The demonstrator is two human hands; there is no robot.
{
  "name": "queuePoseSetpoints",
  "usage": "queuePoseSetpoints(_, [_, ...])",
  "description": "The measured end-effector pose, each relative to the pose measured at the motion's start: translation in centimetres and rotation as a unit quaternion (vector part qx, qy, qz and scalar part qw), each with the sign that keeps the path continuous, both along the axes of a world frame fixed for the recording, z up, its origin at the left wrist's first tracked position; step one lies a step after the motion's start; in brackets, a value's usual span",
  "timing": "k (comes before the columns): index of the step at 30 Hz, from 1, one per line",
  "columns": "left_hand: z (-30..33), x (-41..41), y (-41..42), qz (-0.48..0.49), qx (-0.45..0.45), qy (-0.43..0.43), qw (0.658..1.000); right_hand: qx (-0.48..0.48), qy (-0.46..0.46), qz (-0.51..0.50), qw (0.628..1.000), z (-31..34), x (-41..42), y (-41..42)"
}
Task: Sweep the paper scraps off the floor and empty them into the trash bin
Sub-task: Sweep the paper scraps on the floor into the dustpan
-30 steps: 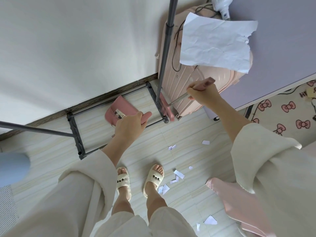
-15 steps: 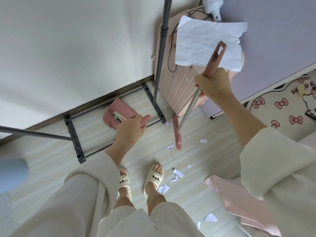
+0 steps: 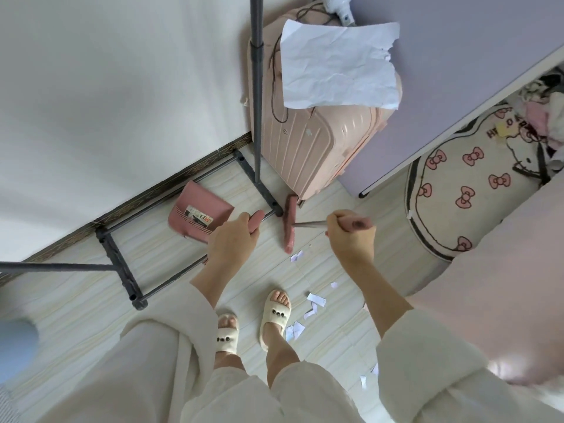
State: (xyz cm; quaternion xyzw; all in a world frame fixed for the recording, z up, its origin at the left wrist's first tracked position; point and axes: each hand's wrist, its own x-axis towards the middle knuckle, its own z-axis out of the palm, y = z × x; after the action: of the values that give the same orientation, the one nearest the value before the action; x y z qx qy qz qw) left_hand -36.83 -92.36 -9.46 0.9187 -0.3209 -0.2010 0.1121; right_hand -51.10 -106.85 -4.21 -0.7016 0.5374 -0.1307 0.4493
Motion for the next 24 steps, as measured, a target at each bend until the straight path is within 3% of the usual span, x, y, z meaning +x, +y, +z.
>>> queuePoseSetpoints(12, [0.5, -1.7, 3.3, -0.044, -0.012, 0.09, 0.995, 0.001, 0.028, -0.19, 0.981, 0.7, -6.8, 6.6])
queuePoseSetpoints(19, [1.7, -1.2, 7.4, -0.089, -0.025, 0.022, 0.995, -0.027, 0.042, -0.284, 0.958, 2.2, -7.8, 9.9])
queuePoseSetpoints(24, [4.0, -2.0, 7.4, -0.141, -0.063, -0.009, 0.988, -0.047, -0.01, -0.346, 0.937, 3.0, -8.5, 9.6])
